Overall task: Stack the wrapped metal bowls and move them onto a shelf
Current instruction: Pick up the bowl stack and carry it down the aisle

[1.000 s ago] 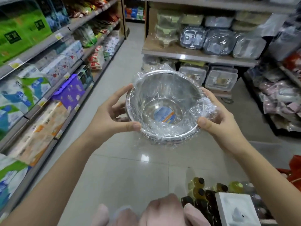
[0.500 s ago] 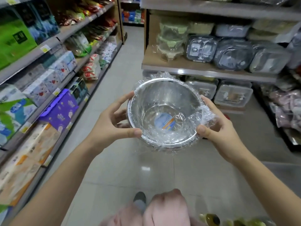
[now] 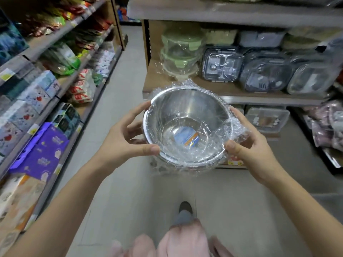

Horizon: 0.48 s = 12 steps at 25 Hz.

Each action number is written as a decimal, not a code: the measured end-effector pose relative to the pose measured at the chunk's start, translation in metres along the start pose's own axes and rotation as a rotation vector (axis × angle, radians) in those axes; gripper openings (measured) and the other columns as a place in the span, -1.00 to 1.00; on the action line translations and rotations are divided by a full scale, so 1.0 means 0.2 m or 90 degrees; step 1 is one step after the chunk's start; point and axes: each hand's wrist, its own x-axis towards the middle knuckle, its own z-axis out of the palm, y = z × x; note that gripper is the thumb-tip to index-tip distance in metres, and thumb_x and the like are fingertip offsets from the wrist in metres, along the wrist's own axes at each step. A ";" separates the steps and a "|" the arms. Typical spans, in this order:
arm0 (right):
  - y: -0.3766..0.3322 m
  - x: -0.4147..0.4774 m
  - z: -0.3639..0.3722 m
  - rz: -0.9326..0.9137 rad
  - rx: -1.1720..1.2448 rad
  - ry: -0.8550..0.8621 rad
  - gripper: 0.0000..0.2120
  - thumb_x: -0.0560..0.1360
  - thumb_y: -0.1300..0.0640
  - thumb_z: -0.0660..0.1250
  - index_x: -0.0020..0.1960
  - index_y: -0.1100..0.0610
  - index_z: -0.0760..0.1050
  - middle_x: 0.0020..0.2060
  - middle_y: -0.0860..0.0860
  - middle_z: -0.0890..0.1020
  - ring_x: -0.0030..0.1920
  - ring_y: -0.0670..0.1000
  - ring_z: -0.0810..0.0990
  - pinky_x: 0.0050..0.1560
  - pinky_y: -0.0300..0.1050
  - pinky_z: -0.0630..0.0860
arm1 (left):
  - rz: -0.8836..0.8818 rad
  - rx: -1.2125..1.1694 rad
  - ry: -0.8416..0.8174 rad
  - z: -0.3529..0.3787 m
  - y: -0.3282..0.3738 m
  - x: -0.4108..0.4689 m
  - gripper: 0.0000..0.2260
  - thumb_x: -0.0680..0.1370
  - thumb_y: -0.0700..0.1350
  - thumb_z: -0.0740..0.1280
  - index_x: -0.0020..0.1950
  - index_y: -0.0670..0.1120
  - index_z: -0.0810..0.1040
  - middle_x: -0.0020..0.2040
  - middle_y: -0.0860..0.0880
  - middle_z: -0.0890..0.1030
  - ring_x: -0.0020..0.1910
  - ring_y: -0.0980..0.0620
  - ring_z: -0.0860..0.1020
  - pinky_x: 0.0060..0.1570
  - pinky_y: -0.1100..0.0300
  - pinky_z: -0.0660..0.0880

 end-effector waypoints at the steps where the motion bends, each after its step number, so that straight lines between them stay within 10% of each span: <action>1: 0.01 0.08 -0.04 -0.008 -0.010 -0.008 -0.18 0.25 -0.05 0.53 0.46 -0.09 0.30 0.19 -0.22 0.63 0.15 -0.17 0.60 0.06 -0.29 0.50 | 0.002 0.000 0.005 0.01 -0.01 0.08 -0.11 0.07 -0.14 0.57 0.36 0.20 0.40 0.11 -0.05 0.68 0.02 0.05 0.64 -0.10 0.22 0.57; 12: -0.04 0.77 -0.38 -0.012 -0.052 -0.072 -0.01 0.15 -0.29 0.50 0.49 -0.01 0.26 0.25 -0.29 0.57 0.24 -0.20 0.55 0.12 -0.32 0.51 | 0.027 -0.010 0.072 0.09 0.12 0.71 -0.06 -0.02 -0.02 0.64 0.34 0.22 0.42 0.12 -0.04 0.67 0.07 0.00 0.64 -0.11 0.21 0.58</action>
